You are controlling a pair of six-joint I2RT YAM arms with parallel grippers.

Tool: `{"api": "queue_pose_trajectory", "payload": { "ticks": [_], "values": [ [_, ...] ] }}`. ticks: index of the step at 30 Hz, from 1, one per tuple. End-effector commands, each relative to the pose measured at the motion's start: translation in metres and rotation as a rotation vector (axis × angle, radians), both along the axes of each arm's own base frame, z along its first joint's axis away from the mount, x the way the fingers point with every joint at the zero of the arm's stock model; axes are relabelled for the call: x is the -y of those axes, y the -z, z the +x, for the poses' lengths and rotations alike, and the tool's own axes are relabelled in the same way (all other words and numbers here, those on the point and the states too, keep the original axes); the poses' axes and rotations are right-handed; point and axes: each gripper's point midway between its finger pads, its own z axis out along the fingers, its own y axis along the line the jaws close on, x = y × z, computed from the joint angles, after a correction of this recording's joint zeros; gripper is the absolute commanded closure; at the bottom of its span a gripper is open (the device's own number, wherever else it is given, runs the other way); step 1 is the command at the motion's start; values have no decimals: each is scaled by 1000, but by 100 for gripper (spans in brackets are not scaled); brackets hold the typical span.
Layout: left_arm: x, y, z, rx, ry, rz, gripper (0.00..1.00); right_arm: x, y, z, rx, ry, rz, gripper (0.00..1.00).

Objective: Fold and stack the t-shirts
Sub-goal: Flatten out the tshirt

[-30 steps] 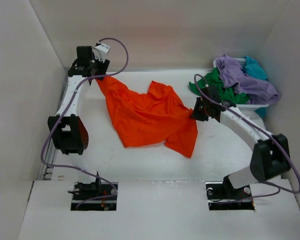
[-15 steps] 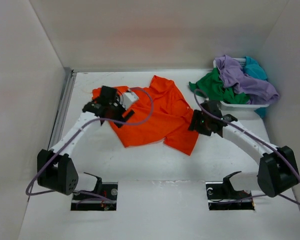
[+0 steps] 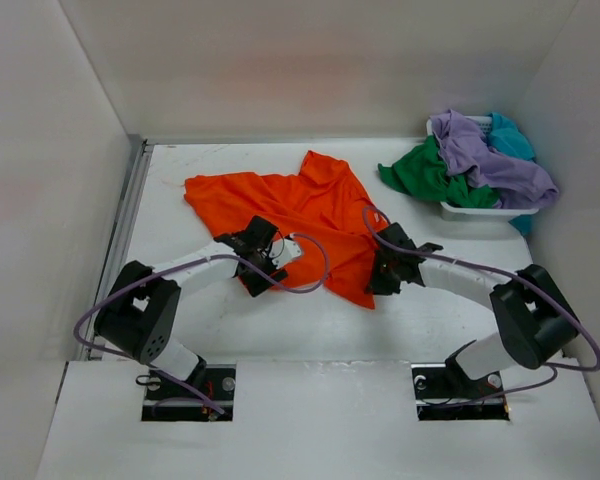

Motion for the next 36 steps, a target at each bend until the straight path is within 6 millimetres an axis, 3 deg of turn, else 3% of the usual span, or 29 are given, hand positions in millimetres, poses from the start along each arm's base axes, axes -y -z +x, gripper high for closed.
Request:
{"api": "queue_pose_trajectory", "payload": {
  "ticks": [1,2,3,4,6,8,11,14,16,18,21,22,24,27,29,31,34,36],
  "values": [
    [6,1,17,57,-22,-14,45,-12,9,-5,-30,-4,45,89],
    [5,4,17,52,-22,-13,52,-13,6,-5,-21,-5,52,96],
    [3,7,19,55,-34,-8,69,-14,-2,-1,2,-6,64,100],
    [0,6,22,60,-47,-6,78,-14,-11,4,27,-7,76,100],
    [-9,-9,36,102,-88,-12,92,-16,-49,19,118,-13,117,100],
    [-22,-37,51,172,-129,-30,97,-15,-89,30,194,-20,135,100],
    [-48,-112,74,295,-159,-67,99,-9,-167,44,338,-52,148,100],
    [-60,-170,94,358,-170,-120,96,-11,-220,59,436,-91,154,100],
    [-58,-195,113,369,-169,-185,92,-18,-238,80,474,-118,158,100],
    [-54,-199,132,345,-158,-237,88,-26,-246,106,500,-148,151,100],
    [-55,-177,173,285,-185,-269,76,-37,-250,154,537,-150,152,100],
    [-59,-169,186,276,-210,-268,73,-38,-250,162,540,-148,158,100],
    [-79,-150,226,283,-339,-247,62,-45,-245,190,532,-140,191,100],
    [-109,-148,259,337,-506,-231,50,-53,-240,213,531,-132,208,100],
    [-113,-161,259,374,-539,-252,46,-57,-236,221,525,-132,208,100],
    [-106,-178,245,408,-514,-275,43,-58,-233,225,521,-120,210,100],
    [-73,-189,210,432,-408,-287,42,-59,-226,228,513,-103,217,100],
    [-44,-179,190,403,-328,-295,42,-58,-221,229,504,-99,216,100]
  ]
}}
